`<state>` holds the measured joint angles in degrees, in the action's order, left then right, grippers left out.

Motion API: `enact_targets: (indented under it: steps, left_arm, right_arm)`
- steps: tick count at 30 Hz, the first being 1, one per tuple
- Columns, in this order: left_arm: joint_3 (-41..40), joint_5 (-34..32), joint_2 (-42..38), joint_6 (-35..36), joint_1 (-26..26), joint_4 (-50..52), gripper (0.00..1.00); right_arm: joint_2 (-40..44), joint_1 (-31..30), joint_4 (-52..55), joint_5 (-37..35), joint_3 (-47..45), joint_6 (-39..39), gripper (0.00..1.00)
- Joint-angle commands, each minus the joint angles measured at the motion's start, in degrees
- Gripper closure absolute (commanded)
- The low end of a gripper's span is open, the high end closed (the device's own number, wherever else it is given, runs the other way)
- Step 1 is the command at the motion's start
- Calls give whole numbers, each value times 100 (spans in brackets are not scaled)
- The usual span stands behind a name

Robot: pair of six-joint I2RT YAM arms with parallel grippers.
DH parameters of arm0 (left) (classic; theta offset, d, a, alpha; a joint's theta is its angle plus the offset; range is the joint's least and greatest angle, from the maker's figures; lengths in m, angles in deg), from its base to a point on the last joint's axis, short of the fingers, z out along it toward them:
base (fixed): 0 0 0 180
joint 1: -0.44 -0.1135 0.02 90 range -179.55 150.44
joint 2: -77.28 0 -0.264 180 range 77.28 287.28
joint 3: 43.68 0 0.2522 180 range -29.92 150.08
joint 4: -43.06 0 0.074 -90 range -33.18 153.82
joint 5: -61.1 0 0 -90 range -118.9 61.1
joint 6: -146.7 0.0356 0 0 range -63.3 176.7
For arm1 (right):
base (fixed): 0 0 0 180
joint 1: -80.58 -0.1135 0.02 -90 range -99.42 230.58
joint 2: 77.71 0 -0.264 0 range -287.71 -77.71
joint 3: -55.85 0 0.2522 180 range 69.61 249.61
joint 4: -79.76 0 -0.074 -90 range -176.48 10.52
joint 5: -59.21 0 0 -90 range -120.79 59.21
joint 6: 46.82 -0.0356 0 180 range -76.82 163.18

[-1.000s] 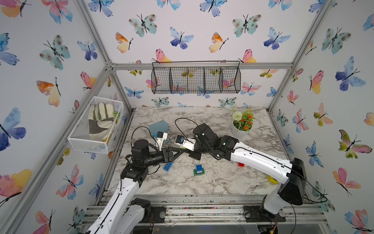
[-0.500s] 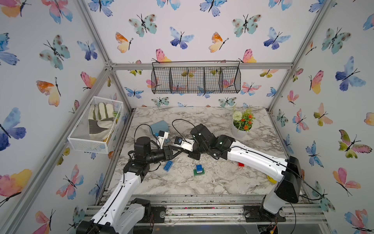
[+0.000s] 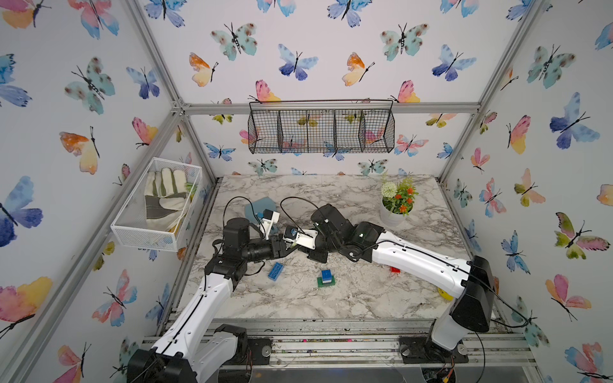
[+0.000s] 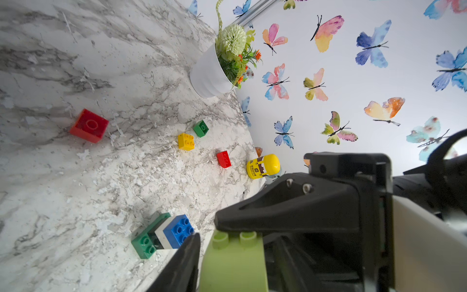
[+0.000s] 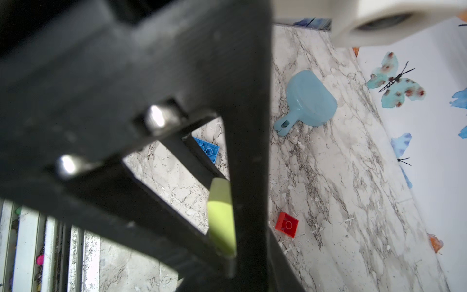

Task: Assemble the number 1 with lego
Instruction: Pick up the lego brick from the center of the board.

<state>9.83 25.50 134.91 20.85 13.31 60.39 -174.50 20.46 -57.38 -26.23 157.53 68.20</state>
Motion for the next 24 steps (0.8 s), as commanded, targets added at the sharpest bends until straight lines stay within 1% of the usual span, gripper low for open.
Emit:
enact_targets:
  steps: [1, 2, 5, 7, 8, 10, 12, 14, 16, 18, 19, 21, 23, 24]
  left_arm:
    - [124, 167, 55, 181, 23, -99, 60]
    - [148, 168, 64, 261, 23, -12, 64]
    - [173, 173, 34, 473, 25, 157, 70]
    - [228, 114, 12, 703, 23, 311, 72]
    - [267, 64, 4, 860, 23, 398, 73]
    - [318, 21, -29, 1200, 23, 429, 77]
    - [347, -50, -50, 1665, 32, 368, 79]
    - [400, 36, -50, 2248, 50, 242, 82]
    - [473, 180, -42, 2920, 84, 238, 82]
    - [569, 639, 6, 3680, 104, 331, 83]
    - [651, 946, 44, 4192, 139, 464, 85]
    - [810, 1273, 105, 5062, 254, 785, 89]
    - [996, 1596, 175, 5811, 369, 1217, 92]
    - [1061, 1685, 194, 6078, 413, 1404, 93]
  right_arm:
    - [-11, -43, -55, 98, 41, 46, 83]
    - [-15, -42, -62, 96, 49, 37, 83]
    - [-11, -36, -58, 89, 85, -34, 80]
    - [38, -35, -14, 88, 92, -147, 72]
    - [83, -35, 75, 94, 115, -241, 64]
    - [211, -26, 399, 261, 115, -324, 51]
    - [408, -2, 729, 411, -6, -400, 44]
    - [703, 67, 1011, 560, -235, -500, 42]
    - [1023, 143, 1151, 660, -462, -560, 41]
    - [1335, 217, 1138, 745, -694, -535, 41]
    - [1469, 228, 1078, 785, -792, -470, 41]
    - [1576, 232, 1010, 932, -835, -365, 41]
    - [1505, 231, 1076, 1304, -669, -328, 41]
    - [1453, 229, 1134, 1512, -580, -284, 41]
